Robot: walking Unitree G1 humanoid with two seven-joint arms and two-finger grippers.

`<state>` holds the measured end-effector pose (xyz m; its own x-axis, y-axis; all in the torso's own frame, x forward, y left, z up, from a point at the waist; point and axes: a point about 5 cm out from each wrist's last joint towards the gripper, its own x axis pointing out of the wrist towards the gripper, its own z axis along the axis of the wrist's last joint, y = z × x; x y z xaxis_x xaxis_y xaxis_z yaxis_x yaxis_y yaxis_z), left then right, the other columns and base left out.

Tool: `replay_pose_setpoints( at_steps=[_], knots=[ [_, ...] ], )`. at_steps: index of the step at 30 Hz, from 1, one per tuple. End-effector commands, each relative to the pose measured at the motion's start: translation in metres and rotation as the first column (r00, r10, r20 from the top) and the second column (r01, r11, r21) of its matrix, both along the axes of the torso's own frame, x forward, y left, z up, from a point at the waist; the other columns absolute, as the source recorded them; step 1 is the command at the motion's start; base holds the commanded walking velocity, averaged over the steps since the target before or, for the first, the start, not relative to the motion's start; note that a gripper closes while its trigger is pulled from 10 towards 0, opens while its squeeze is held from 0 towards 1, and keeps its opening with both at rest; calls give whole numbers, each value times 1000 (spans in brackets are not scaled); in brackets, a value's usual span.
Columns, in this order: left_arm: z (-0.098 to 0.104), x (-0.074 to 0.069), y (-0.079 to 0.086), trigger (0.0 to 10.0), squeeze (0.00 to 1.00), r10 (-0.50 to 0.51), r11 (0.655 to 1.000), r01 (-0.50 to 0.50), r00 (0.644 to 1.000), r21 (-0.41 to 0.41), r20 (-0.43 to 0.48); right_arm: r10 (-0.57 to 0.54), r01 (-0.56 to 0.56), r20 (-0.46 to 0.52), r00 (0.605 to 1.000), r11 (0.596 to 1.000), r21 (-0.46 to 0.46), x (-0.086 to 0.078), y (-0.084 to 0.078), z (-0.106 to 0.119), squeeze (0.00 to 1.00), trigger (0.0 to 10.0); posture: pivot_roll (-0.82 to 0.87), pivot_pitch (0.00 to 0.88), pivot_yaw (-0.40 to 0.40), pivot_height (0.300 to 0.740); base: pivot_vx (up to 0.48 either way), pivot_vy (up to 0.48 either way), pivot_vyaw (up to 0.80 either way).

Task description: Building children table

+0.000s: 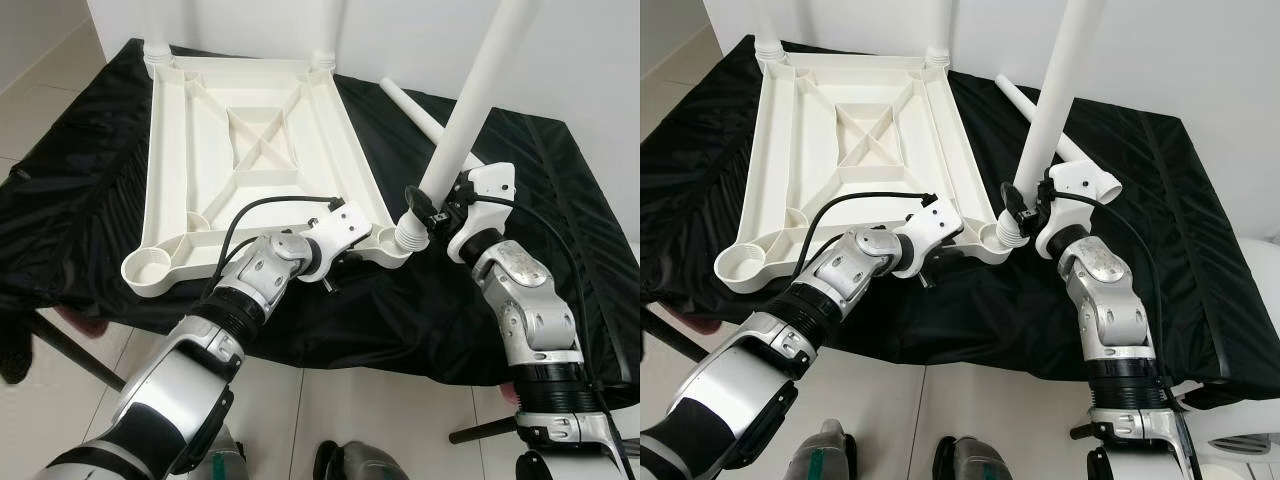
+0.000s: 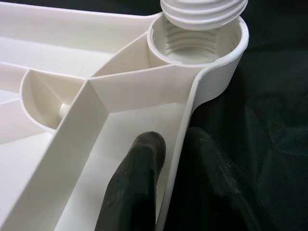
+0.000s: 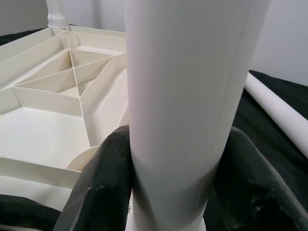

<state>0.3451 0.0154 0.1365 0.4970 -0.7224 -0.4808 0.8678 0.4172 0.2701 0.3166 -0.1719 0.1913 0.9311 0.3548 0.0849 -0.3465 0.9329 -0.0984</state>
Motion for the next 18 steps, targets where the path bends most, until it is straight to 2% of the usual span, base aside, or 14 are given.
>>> replay_pose_setpoints(
  at_steps=[1,12,18],
  knots=[
    [10,2,-3,10000,0,-24,1000,23,998,11,51,30,-30,-22,999,1000,7,-2,1,-3,0,10000,32,41,-93,740,0,0,0],
    [16,3,-5,10000,0,-26,1000,26,997,5,68,105,-100,-50,993,989,105,1,15,-6,0,10000,46,50,-106,740,0,0,0],
    [17,4,-4,10000,0,-25,1000,24,997,5,74,92,-83,-70,993,988,130,2,11,-11,0,10000,47,54,-105,740,0,0,0]
  ],
)
